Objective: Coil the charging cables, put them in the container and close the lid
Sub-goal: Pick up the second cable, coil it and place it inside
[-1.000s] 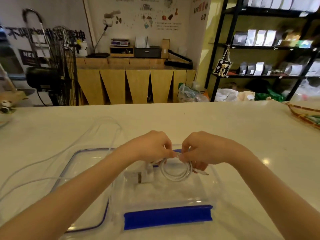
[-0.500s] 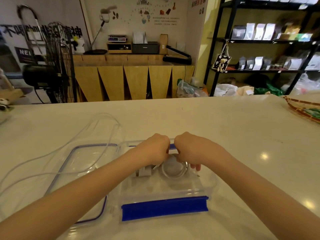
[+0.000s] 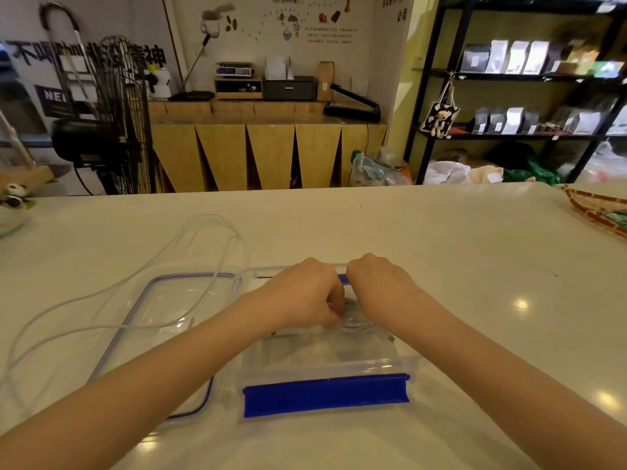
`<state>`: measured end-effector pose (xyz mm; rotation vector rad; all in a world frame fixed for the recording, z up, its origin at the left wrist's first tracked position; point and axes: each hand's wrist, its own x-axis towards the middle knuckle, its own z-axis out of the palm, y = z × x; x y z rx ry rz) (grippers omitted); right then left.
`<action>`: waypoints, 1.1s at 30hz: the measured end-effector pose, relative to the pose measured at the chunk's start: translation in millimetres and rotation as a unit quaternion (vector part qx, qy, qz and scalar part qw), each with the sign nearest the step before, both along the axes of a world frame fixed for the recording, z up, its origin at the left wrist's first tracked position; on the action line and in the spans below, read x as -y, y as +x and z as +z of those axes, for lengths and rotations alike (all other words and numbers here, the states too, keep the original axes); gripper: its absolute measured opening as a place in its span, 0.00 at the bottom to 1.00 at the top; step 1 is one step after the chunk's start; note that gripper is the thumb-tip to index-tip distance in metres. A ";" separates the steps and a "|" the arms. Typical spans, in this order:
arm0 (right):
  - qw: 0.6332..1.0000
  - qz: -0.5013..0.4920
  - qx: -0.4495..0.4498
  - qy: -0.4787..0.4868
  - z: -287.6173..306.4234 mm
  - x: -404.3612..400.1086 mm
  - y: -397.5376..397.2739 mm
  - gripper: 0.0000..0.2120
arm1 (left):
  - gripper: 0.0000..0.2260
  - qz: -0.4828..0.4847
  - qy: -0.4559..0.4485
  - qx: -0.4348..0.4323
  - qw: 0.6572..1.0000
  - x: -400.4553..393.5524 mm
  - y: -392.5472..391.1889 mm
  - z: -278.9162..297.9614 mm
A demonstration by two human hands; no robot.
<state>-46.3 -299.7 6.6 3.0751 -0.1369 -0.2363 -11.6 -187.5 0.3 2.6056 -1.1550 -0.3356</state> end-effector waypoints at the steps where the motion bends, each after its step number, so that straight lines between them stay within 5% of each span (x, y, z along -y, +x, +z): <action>1: 1.000 0.002 0.008 -0.003 0.5 -0.4 -1.2 0.14 | 0.06 -0.001 -0.006 0.011 1.000 -0.1 -1.7 -1.7; 13: 0.999 0.037 0.011 -0.011 18.2 1.9 0.9 0.10 | 0.06 0.000 -0.054 0.004 0.999 -1.6 -2.2 1.2; 18: 0.987 0.078 0.028 0.139 37.0 -0.8 12.3 0.07 | 0.07 0.027 -0.095 -0.003 0.995 -20.8 -2.3 19.2; 25: 0.918 0.265 0.108 0.274 50.4 -52.1 32.0 0.07 | 0.05 0.175 -0.197 0.005 0.965 -106.9 -4.3 45.3; 33: 0.888 0.418 0.007 0.193 25.8 -145.3 57.8 0.10 | 0.07 0.321 -0.062 -0.005 0.945 -224.9 -7.1 15.3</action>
